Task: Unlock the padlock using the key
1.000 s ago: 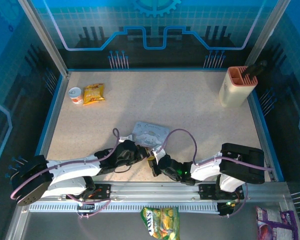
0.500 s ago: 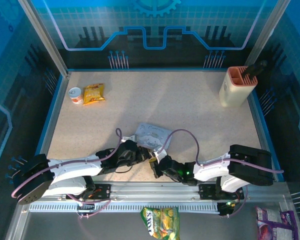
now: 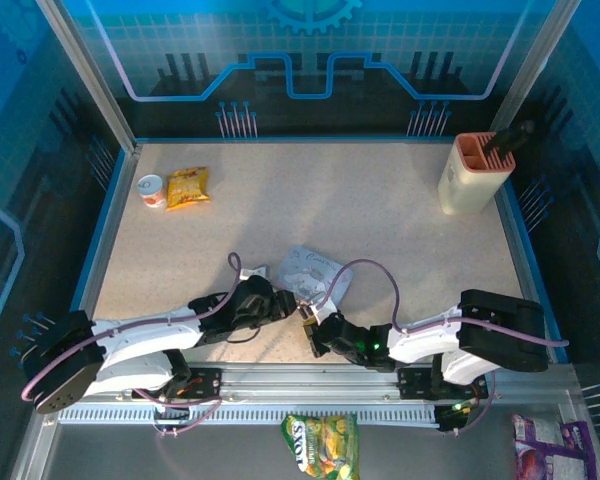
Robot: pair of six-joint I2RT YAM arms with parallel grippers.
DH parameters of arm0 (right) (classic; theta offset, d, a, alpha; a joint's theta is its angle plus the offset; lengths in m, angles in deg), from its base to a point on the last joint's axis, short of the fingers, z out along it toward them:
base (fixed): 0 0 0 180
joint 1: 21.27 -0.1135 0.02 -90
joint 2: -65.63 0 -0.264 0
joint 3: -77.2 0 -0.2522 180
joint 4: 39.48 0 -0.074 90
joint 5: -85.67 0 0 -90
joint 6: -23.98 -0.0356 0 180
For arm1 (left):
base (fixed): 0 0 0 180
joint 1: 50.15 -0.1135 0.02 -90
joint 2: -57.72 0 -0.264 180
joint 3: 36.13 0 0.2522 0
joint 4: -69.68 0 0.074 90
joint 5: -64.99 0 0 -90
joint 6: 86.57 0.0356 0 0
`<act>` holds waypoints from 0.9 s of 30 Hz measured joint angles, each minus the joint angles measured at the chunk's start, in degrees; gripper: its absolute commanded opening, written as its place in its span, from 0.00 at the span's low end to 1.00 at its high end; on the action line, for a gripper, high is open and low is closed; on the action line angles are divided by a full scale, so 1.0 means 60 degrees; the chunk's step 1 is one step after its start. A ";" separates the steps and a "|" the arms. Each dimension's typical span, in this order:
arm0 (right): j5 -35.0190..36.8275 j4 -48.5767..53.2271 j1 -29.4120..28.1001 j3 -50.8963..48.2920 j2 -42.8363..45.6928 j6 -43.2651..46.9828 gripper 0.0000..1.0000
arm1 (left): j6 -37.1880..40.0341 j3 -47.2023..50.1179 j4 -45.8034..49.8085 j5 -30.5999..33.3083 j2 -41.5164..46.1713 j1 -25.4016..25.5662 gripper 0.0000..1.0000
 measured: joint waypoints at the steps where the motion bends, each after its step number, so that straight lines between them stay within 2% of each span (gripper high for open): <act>1: 0.0025 0.0011 0.0004 0.0000 0.0000 0.0007 0.11 | 0.0113 0.0000 0.0117 0.0025 0.0124 -0.0084 0.48; 7: 0.0022 0.0430 0.0033 -0.0066 0.0036 0.0029 0.22 | 0.0954 -0.0284 0.0812 0.0248 0.0674 -0.0801 0.54; 12: 0.0022 0.0852 0.0146 -0.0120 0.0266 0.0040 0.26 | 0.1716 -0.0929 0.1337 0.0353 0.0634 -0.1242 0.55; 17: 0.0018 0.1158 0.0208 -0.0131 0.0506 0.0076 0.32 | 0.2186 -0.1260 0.1588 0.0357 0.0189 -0.1399 0.56; 22: -0.0095 0.1257 0.0270 -0.0357 0.1049 0.0262 0.41 | 0.2492 -0.1417 0.1745 0.0353 -0.0397 -0.1494 0.58; 27: -0.0601 0.1300 0.0852 -0.0681 0.1792 0.0554 0.41 | 0.2874 -0.1643 0.1654 0.0000 -0.0987 -0.1738 0.58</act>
